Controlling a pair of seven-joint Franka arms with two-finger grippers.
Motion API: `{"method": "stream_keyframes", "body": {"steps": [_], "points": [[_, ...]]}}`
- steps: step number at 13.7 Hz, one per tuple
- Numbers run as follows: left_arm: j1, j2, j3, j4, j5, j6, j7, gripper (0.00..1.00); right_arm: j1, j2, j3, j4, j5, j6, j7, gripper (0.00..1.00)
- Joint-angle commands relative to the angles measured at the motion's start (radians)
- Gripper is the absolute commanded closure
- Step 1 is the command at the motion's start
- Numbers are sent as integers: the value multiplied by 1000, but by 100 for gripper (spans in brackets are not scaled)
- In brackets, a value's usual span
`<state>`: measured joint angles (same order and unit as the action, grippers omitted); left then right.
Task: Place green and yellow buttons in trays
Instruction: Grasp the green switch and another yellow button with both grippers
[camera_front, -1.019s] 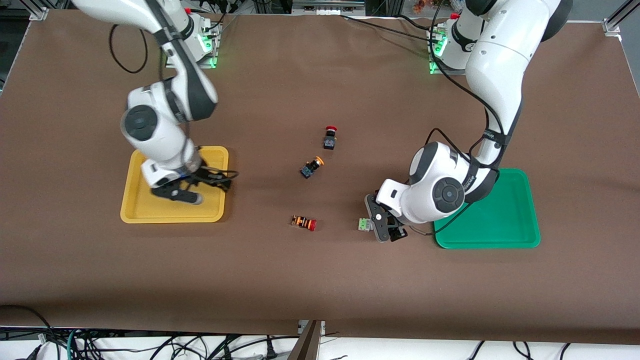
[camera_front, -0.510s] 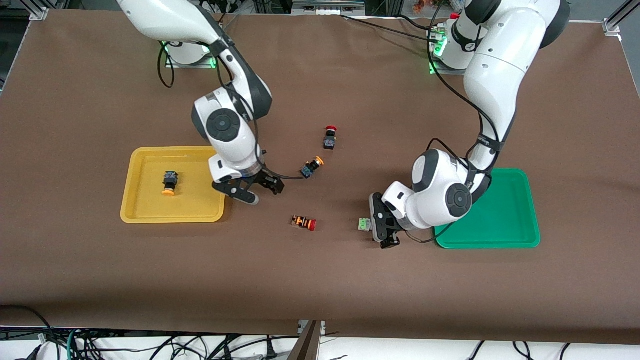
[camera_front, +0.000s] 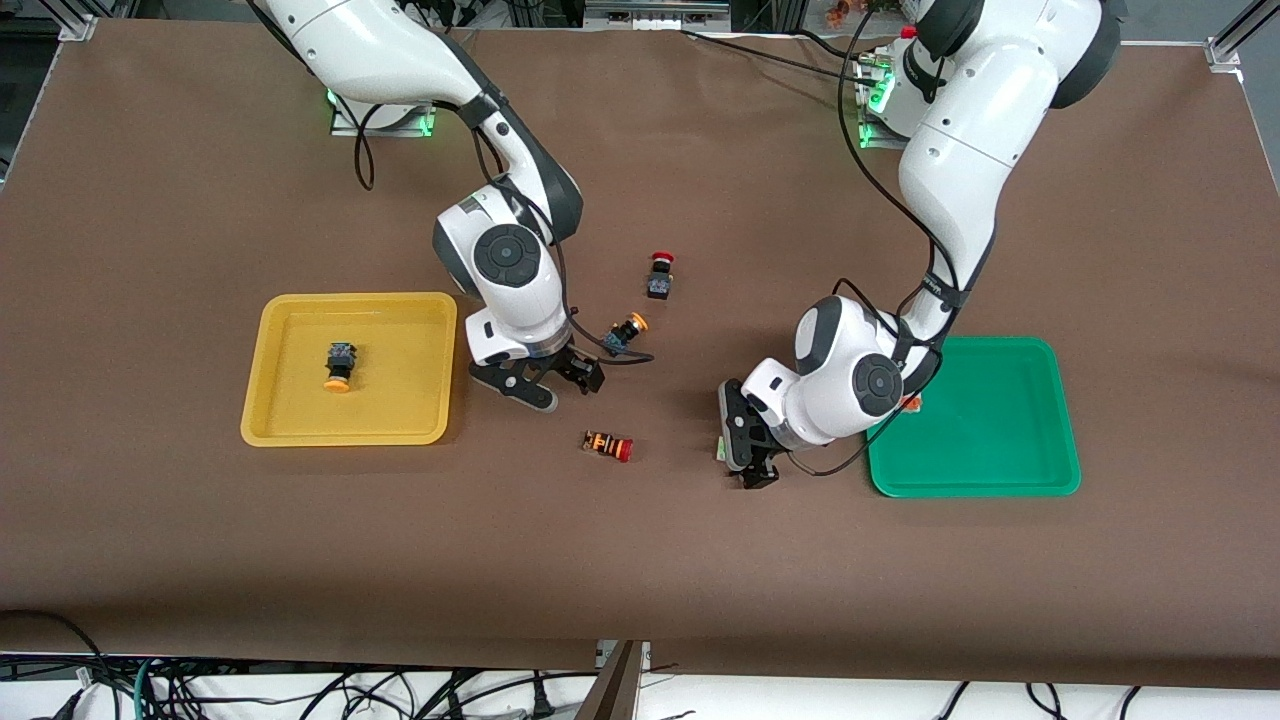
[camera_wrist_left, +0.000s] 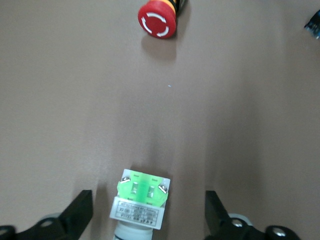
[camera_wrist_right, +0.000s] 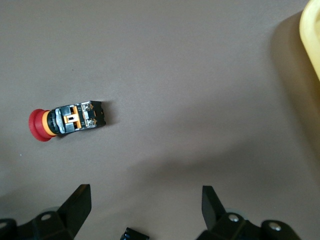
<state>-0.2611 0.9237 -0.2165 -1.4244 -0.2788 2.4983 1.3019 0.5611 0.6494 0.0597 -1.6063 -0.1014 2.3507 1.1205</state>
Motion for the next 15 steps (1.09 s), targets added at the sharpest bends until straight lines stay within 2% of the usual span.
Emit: {"method": "stream_keyframes", "body": {"steps": [1,2,3,6,7,11,13,15], "points": [[0,-6,-1,-4,27,16,16,63,11,13,-11,29,-26,-10,27,2],[2,-8,-3,-4,27,16,16,83,11,15,-11,32,-26,-8,27,2],[2,-12,-3,-4,26,14,16,98,11,24,-11,51,-26,-7,28,2],[5,-37,-3,2,24,-15,-4,100,11,75,-12,115,-26,-2,51,2],[13,-55,-3,4,23,-68,-28,100,11,90,-12,124,-26,24,58,2],[65,-193,17,9,24,-376,-219,100,40,157,-12,125,-24,139,177,3],[141,-241,19,9,26,-528,-286,100,69,151,-11,120,-20,130,255,4],[204,-275,54,9,30,-637,-319,100,95,145,-9,123,-18,46,324,5]]}}
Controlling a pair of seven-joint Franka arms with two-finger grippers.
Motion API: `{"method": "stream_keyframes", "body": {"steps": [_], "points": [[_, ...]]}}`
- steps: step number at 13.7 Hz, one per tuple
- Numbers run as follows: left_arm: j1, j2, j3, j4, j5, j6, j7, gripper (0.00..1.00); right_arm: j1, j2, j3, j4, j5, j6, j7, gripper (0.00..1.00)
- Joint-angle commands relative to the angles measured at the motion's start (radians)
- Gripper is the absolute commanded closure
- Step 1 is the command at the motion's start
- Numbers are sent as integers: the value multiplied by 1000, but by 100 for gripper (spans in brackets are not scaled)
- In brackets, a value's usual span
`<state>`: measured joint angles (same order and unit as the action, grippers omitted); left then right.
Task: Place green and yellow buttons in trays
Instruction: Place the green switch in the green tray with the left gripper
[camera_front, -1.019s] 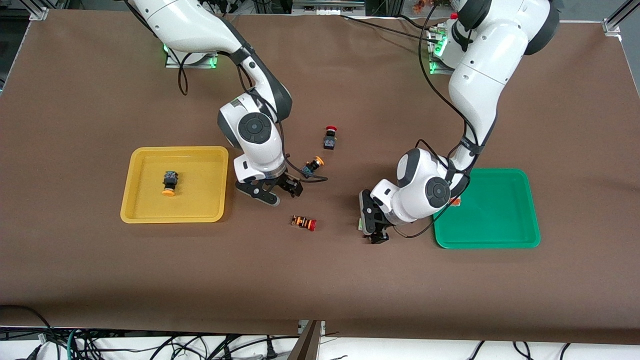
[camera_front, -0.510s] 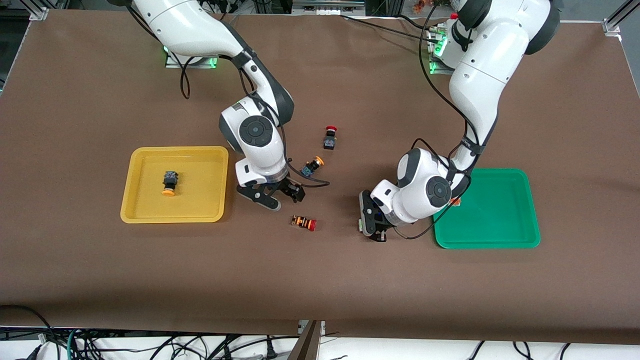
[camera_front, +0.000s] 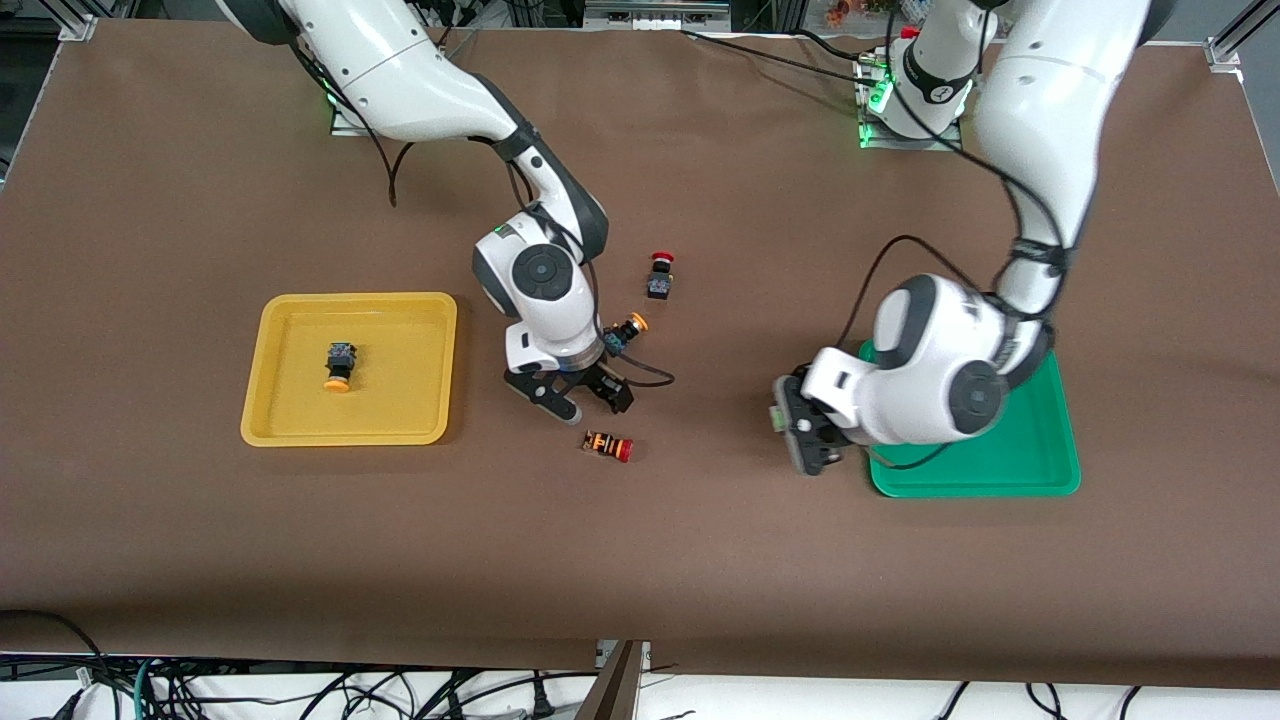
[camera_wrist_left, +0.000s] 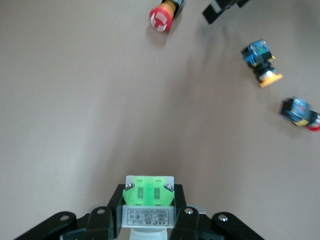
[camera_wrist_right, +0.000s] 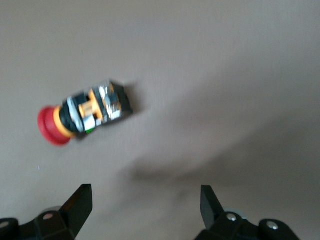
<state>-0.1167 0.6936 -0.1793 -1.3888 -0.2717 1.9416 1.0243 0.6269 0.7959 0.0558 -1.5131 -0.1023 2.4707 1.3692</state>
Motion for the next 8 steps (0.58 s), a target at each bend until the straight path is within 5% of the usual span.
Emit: {"method": "stream_keyframes", "body": {"steps": [1,5,8], "points": [[75,-54,46,-24,46,-105,-40,100,42,-1,-5,30,-14,-88,80,5],[91,-57,136,-27,181,-135,-87,100,39,6,-4,27,38,-82,79,4],[92,-31,156,-41,319,-128,-322,100,72,5,-2,1,47,-133,138,4]]}}
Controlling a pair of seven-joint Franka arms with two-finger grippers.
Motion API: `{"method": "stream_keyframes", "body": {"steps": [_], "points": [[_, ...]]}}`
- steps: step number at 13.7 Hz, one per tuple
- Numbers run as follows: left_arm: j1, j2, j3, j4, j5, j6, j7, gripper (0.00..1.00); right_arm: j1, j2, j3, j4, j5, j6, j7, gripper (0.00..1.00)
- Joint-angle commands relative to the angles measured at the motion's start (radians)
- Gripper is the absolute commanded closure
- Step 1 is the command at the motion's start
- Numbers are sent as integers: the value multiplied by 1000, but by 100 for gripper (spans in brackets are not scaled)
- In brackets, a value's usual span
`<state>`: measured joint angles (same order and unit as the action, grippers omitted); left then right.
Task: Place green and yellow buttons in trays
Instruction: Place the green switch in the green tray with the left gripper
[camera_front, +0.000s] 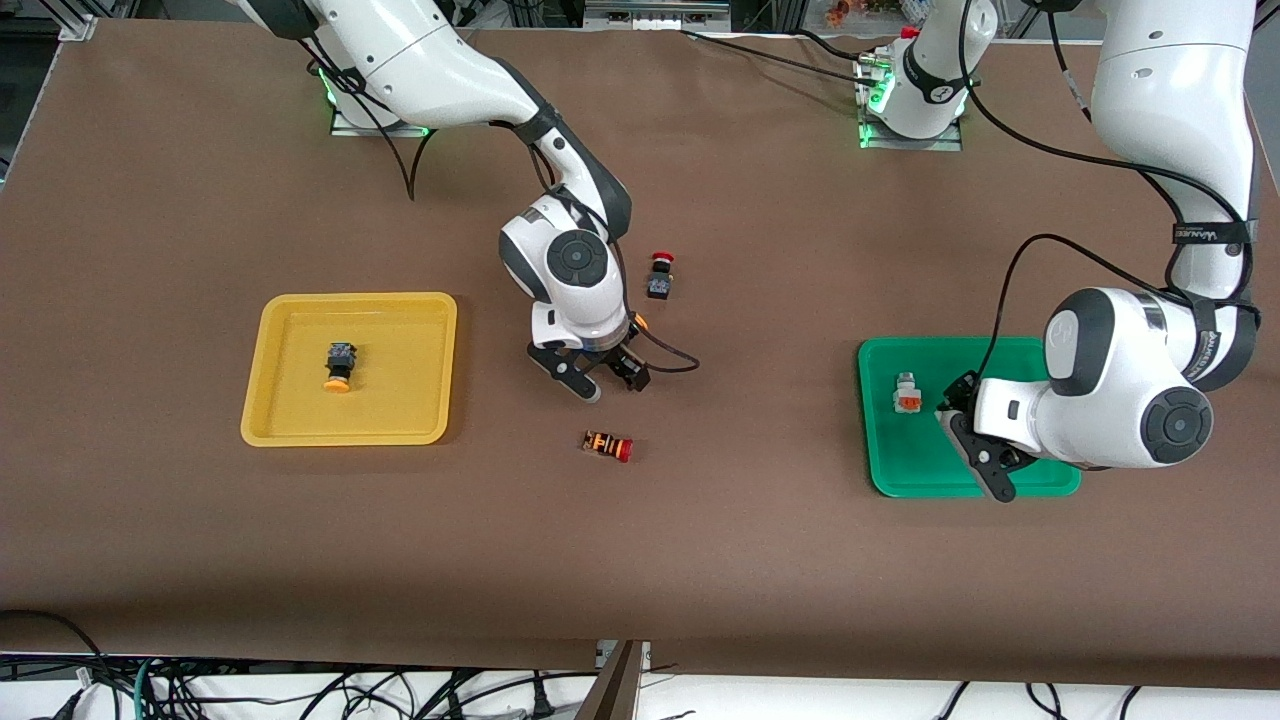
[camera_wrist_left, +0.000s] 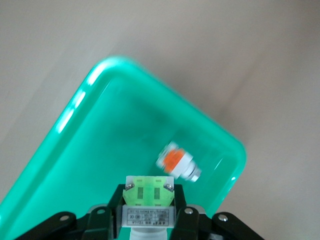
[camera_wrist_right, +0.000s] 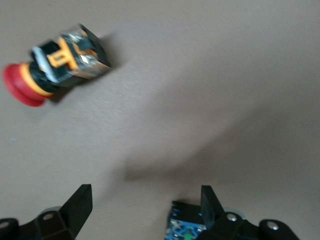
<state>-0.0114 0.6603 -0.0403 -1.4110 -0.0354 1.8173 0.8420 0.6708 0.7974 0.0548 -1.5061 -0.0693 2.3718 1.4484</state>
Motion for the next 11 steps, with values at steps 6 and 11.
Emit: {"method": "stream_keyframes", "body": {"steps": [6,11], "points": [[31,36,10,-202,124,241,-178,89,47,3,2,-20,14,-74,150,4],[30,-77,7,-197,117,138,-207,0,75,5,2,-36,14,-65,184,32]]}}
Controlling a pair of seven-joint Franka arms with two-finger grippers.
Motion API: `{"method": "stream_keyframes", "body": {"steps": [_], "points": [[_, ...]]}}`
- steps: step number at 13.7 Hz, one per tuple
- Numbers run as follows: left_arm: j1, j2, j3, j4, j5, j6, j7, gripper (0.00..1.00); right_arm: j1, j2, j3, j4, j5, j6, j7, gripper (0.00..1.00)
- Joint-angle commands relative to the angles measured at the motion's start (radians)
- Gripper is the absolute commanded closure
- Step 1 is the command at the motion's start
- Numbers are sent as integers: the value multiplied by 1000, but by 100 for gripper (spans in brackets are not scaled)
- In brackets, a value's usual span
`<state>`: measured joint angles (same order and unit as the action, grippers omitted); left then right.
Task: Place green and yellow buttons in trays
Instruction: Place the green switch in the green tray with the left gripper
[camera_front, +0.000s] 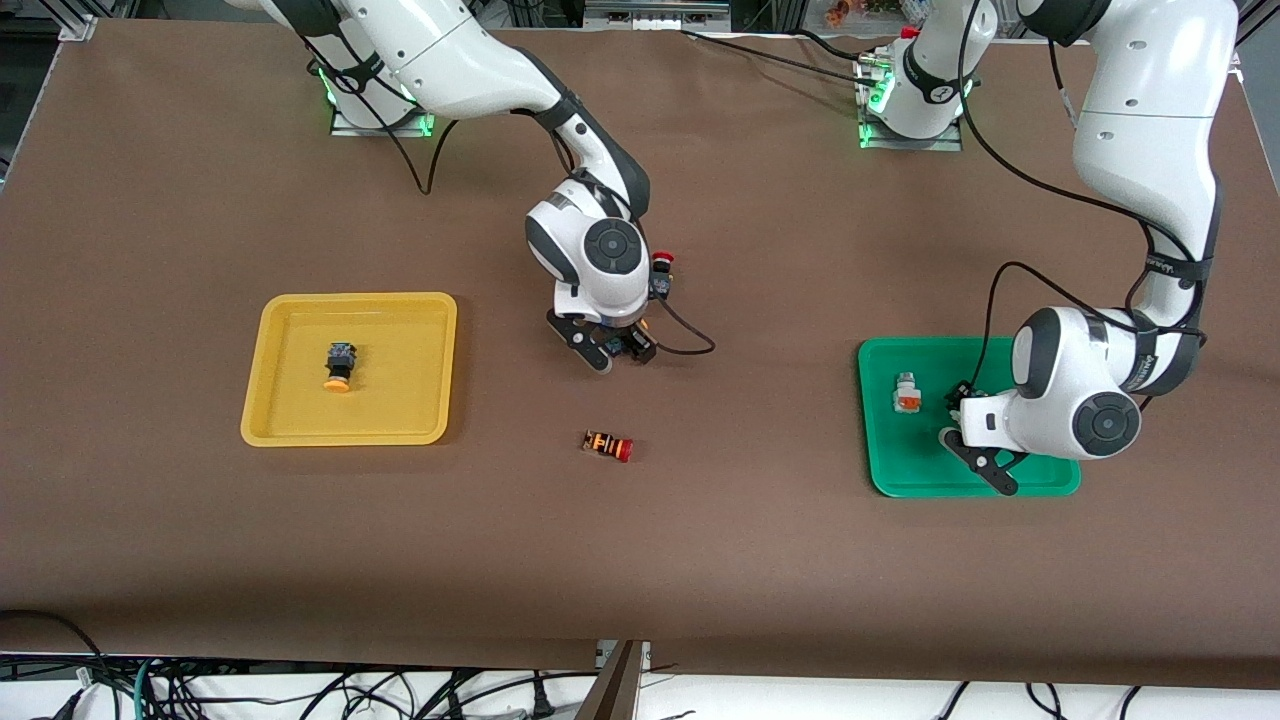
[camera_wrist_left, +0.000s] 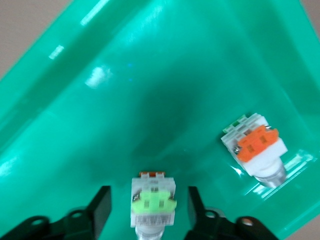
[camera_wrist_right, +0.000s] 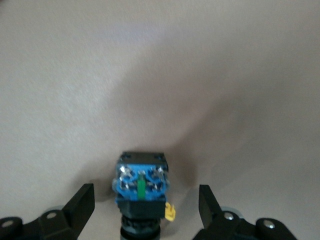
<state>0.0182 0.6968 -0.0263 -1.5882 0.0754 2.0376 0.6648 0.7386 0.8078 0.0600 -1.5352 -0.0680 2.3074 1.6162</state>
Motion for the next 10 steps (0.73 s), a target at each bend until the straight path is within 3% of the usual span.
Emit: {"method": "stream_keyframes", "body": {"steps": [1,3,5,7,10], "points": [[-3,-159,-7,-13,-9,-130,-71,0,8,-4,-3,-8,14,1,13,47],[-12,-248,-17,-7,-11,-236,-247,0,8,-5,-3,-6,13,1,7,80],[-12,-336,-56,-6,-14,-336,-473,0,5,-7,-3,0,11,3,-9,100],[-12,-407,-90,29,-6,-434,-575,0,-2,-15,-3,4,11,3,-42,100],[-4,-502,-70,114,0,-537,-605,0,-50,-70,-3,4,14,-14,-148,100]]}}
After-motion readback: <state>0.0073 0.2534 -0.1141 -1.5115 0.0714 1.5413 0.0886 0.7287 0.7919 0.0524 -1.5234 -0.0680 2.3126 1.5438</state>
